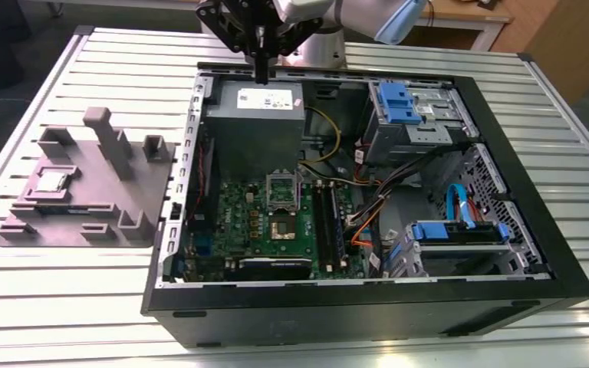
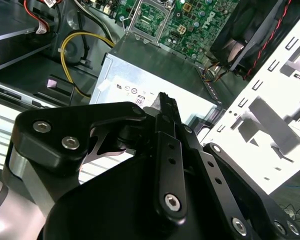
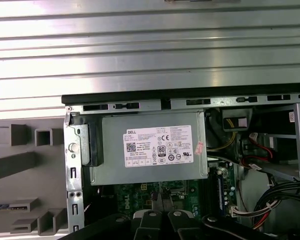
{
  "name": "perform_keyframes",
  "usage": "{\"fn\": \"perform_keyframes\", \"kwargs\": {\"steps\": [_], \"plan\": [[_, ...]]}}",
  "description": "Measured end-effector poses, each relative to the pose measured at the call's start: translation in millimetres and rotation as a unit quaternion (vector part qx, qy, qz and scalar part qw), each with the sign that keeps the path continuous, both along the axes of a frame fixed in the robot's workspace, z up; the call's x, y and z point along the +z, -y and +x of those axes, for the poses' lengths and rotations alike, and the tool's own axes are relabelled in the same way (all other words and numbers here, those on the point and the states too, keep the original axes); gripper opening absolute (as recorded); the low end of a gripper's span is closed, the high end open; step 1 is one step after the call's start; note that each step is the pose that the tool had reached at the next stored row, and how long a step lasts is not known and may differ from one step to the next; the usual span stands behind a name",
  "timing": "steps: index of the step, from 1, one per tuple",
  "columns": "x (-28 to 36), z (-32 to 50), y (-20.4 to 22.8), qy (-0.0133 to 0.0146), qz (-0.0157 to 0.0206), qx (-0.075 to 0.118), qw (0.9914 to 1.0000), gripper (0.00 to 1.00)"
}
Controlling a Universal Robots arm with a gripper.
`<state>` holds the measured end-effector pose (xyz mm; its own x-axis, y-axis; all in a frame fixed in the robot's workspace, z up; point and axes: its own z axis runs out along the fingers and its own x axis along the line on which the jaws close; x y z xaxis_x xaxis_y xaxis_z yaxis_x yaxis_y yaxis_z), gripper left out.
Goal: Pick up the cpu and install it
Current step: 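Reach for the cpu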
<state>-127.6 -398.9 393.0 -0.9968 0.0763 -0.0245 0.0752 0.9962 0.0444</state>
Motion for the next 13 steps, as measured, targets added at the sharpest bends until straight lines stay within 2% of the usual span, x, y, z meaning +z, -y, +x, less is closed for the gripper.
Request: {"fn": "perform_keyframes", "kwargs": {"steps": [13], "plan": [[-0.2,-3.9,0.0,0.0,0.0,0.0,1.0,0.1]]}}
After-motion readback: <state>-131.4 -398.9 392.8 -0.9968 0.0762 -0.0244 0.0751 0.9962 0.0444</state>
